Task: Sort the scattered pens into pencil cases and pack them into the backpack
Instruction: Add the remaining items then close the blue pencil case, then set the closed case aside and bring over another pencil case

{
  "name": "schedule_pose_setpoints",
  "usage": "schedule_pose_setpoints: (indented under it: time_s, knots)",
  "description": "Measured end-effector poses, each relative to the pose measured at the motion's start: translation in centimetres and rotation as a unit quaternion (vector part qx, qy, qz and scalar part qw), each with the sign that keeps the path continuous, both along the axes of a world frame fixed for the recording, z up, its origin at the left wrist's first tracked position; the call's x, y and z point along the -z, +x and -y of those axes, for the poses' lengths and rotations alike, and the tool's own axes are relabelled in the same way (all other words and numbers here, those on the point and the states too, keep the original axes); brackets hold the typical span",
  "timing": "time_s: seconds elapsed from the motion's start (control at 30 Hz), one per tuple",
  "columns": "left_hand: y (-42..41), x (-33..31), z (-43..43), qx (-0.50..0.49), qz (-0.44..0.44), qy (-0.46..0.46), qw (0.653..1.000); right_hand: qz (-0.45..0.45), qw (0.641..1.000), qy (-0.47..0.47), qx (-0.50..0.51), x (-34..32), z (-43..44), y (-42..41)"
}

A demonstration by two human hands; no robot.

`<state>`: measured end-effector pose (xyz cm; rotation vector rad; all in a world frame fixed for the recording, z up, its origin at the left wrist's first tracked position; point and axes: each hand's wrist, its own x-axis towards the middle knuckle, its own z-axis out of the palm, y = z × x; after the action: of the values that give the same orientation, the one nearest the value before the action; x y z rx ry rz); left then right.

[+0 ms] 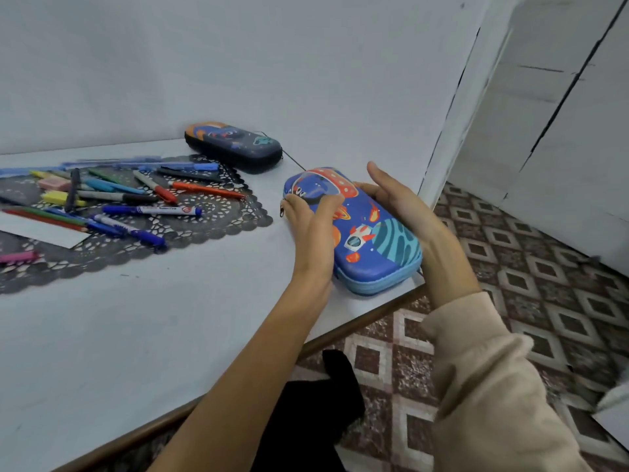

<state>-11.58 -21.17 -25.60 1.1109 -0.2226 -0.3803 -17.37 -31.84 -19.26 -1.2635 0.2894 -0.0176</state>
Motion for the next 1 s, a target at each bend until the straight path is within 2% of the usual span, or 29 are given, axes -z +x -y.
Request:
schedule_pose_setpoints:
  time_s: [0.3, 0.4, 0.47, 0.53, 0.67, 0.8, 0.9, 1.0]
  knots:
    - [-0.6, -0.1, -0.7, 0.006, 0.035, 0.081, 0.996, 0.005, 0.999, 0.04, -0.009, 2.2, 0.7, 0.2]
    - [0.0, -0.7, -1.6, 0.032, 0.033, 0.073, 0.996, -0.031, 0.997, -0.058, -0.04, 1.4, 1.3, 0.8]
    - [0.4, -2.1, -2.6, 0.027, 0.049, 0.07, 0.996, -0.044, 0.985, -0.167, -0.022, -0.3, 1.7, 1.6]
    - [1.8, -3.9, -3.5, 0.0, 0.051, 0.08, 0.995, -0.029, 0.972, -0.235, 0.001, -2.5, 1.7, 2.8]
    - [5.8, -6.8, -5.5, -0.037, 0.008, 0.102, 0.994, -0.009, 0.961, -0.274, -0.037, -6.8, 0.5, 6.4]
    - [9.0, -8.0, -6.5, -0.108, 0.076, 0.112, 0.985, -0.009, 0.951, -0.295, -0.088, -9.3, -0.8, 11.6]
    - [11.2, -9.1, -6.8, -0.093, -0.008, 0.106, 0.99, -0.024, 0.943, -0.317, -0.103, -9.6, -1.5, 15.5]
    - [14.3, -9.1, -6.7, -0.104, -0.042, 0.104, 0.988, -0.044, 0.936, -0.333, -0.101, -9.0, -1.9, 19.0]
